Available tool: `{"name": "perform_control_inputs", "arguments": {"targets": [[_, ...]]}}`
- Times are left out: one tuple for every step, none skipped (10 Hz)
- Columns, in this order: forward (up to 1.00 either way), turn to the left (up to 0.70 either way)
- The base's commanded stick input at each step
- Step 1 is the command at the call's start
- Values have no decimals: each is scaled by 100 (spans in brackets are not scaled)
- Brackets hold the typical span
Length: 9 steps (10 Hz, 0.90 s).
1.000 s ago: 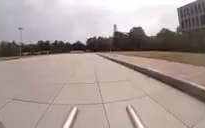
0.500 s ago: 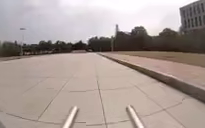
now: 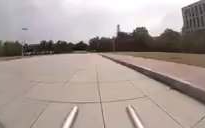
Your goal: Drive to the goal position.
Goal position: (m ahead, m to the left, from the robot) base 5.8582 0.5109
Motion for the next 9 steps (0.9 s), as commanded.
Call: {"name": "perform_control_inputs", "arguments": {"targets": [[70, 0], [70, 0], [70, 0], [70, 0], [70, 0], [70, 0], [70, 0], [70, 0], [70, 0]]}}
